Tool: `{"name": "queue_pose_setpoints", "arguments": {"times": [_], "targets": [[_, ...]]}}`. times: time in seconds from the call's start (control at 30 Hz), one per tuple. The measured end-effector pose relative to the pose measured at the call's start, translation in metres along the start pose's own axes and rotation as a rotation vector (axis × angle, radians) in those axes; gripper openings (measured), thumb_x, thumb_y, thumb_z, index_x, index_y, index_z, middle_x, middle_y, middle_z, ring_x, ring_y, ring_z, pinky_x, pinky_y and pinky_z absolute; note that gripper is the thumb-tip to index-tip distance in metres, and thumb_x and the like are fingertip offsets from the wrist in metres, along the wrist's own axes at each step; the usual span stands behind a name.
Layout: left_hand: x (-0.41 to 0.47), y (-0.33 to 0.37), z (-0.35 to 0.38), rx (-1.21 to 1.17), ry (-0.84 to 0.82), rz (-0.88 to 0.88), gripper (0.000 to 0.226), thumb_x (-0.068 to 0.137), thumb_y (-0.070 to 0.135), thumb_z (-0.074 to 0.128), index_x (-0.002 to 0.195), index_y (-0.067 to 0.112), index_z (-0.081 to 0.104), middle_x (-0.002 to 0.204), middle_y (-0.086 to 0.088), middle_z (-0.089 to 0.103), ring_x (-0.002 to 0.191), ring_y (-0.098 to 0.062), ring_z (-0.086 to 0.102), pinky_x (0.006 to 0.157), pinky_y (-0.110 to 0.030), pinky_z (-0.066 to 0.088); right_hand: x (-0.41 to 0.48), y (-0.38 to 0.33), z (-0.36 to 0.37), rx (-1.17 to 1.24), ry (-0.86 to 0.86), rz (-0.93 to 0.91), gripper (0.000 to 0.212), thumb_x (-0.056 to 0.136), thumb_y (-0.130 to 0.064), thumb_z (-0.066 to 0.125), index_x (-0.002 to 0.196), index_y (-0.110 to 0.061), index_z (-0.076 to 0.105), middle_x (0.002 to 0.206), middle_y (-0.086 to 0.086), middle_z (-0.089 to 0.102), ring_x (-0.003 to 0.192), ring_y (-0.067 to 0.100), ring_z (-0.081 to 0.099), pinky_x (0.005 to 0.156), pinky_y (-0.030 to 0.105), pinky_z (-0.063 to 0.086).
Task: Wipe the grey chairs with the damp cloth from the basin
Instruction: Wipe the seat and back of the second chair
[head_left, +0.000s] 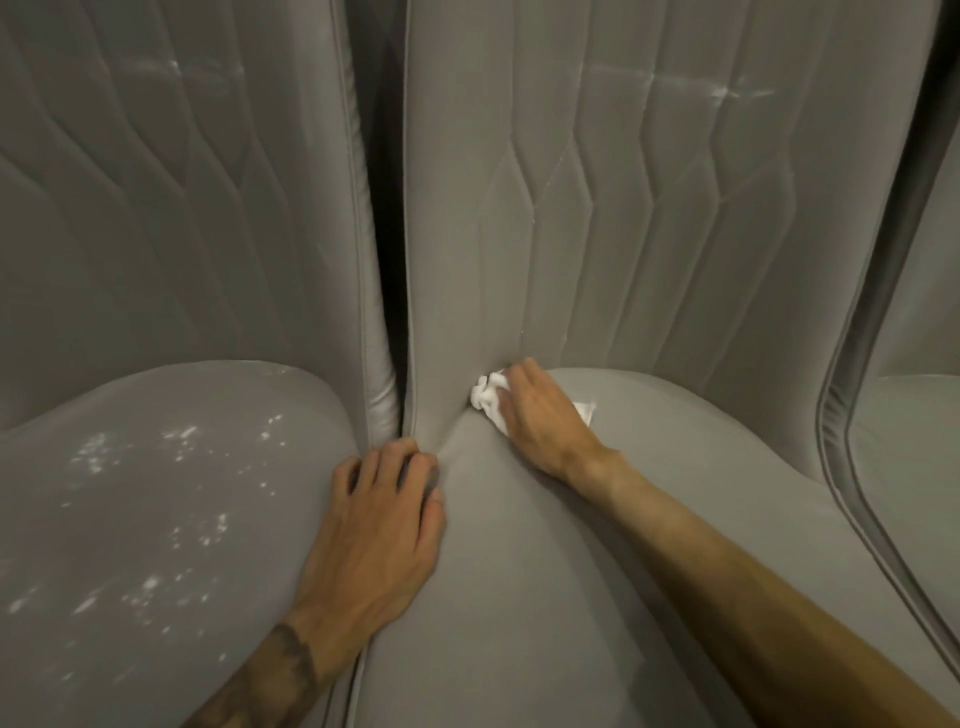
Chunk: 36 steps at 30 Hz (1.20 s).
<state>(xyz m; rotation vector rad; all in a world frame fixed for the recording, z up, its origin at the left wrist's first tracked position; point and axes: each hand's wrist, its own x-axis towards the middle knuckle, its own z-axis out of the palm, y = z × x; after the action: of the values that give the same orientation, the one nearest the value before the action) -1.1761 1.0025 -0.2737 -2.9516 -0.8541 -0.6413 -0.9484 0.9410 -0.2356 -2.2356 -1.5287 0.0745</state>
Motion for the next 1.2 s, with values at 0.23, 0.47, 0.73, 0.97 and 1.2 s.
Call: {"name": "queue_pose_setpoints", "arguments": {"times": [0.23, 0.47, 0.73, 0.97, 1.2], "targets": [[0.000, 0.006, -0.005, -0.007, -0.006, -0.019, 0.022, 0.098, 0.034, 0.041, 0.109, 0.019, 0.053, 0.122, -0.004, 0.058, 0.107, -0.028, 0.059, 0.097, -0.047, 0.042, -0.028, -0.029, 0.010, 0.031, -0.061, -0.208, 0.023, 0.103, -0.019, 0.044, 0.112, -0.002, 0.056, 0.110, 0.019, 0.054, 0.102, 0.036, 0.053, 0.092, 0.042, 0.040], [0.001, 0.009, -0.011, -0.007, 0.004, -0.005, 0.020, 0.097, 0.029, 0.041, 0.109, 0.019, 0.054, 0.122, -0.004, 0.060, 0.108, -0.027, 0.060, 0.098, -0.045, 0.042, -0.041, -0.051, 0.016, 0.086, 0.044, -0.188, 0.025, 0.102, -0.024, 0.046, 0.110, -0.007, 0.062, 0.109, 0.015, 0.057, 0.104, 0.032, 0.054, 0.085, 0.031, 0.036], [0.029, 0.014, -0.019, 0.064, 0.050, 0.052, 0.036, 0.096, 0.031, 0.042, 0.119, 0.013, 0.063, 0.124, -0.008, 0.063, 0.109, -0.030, 0.063, 0.097, -0.044, 0.040, -0.015, -0.023, -0.010, 0.076, 0.095, -0.158, 0.035, 0.105, -0.036, 0.045, 0.123, -0.008, 0.059, 0.125, 0.009, 0.057, 0.119, 0.027, 0.051, 0.104, 0.031, 0.037], [0.120, 0.023, -0.037, 0.046, 0.223, 0.031, 0.045, 0.093, 0.026, 0.052, 0.134, 0.009, 0.063, 0.134, -0.020, 0.053, 0.133, -0.048, 0.047, 0.110, -0.058, 0.040, 0.026, 0.034, -0.089, -0.025, 0.448, -0.096, 0.030, 0.101, -0.022, 0.057, 0.120, 0.001, 0.060, 0.118, 0.017, 0.059, 0.111, 0.037, 0.057, 0.097, 0.044, 0.045], [0.215, 0.011, -0.072, 0.037, 0.496, 0.103, 0.057, 0.102, 0.024, 0.052, 0.158, 0.015, 0.042, 0.162, -0.026, 0.031, 0.149, -0.048, 0.033, 0.123, -0.057, 0.028, 0.070, 0.082, -0.195, -0.356, 0.826, -0.176, 0.037, 0.102, -0.016, 0.055, 0.132, 0.005, 0.055, 0.132, 0.027, 0.054, 0.124, 0.040, 0.052, 0.110, 0.043, 0.039]]}}
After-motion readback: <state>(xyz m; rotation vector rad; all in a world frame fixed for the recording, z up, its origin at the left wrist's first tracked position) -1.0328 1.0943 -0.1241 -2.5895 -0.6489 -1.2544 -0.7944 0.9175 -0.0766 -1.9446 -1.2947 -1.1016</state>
